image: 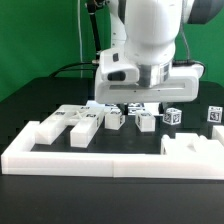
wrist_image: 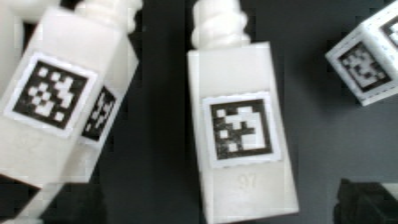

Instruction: Assemble chair

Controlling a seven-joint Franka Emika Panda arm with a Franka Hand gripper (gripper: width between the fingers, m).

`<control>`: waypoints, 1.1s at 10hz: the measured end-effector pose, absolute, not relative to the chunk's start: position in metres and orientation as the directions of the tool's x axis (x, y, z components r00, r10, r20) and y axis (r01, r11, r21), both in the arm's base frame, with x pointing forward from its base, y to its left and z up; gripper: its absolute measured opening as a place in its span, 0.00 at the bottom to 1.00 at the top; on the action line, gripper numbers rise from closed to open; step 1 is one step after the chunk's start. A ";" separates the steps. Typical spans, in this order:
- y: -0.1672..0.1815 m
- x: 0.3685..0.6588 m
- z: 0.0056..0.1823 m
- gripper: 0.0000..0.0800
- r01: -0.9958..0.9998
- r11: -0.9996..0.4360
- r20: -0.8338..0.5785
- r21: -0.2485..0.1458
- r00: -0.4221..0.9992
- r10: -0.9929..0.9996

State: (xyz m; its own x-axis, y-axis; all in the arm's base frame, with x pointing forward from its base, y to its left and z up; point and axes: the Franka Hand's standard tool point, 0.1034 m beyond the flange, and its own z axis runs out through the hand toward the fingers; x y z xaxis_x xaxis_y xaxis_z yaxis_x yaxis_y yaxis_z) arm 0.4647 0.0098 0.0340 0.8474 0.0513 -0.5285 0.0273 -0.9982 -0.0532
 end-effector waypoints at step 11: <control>0.022 0.458 0.003 0.81 0.045 -0.996 -0.811 -0.079 0.578 0.091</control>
Offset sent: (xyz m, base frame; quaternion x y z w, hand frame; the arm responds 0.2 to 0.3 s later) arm 0.0028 -0.0066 -0.0036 -0.0133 -0.1895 -0.0182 0.9816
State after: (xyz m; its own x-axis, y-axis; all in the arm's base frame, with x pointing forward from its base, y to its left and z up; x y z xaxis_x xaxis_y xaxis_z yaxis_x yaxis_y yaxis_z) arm 0.4583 0.0223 0.0035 0.5785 0.0907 -0.8106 0.0448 -0.9958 -0.0794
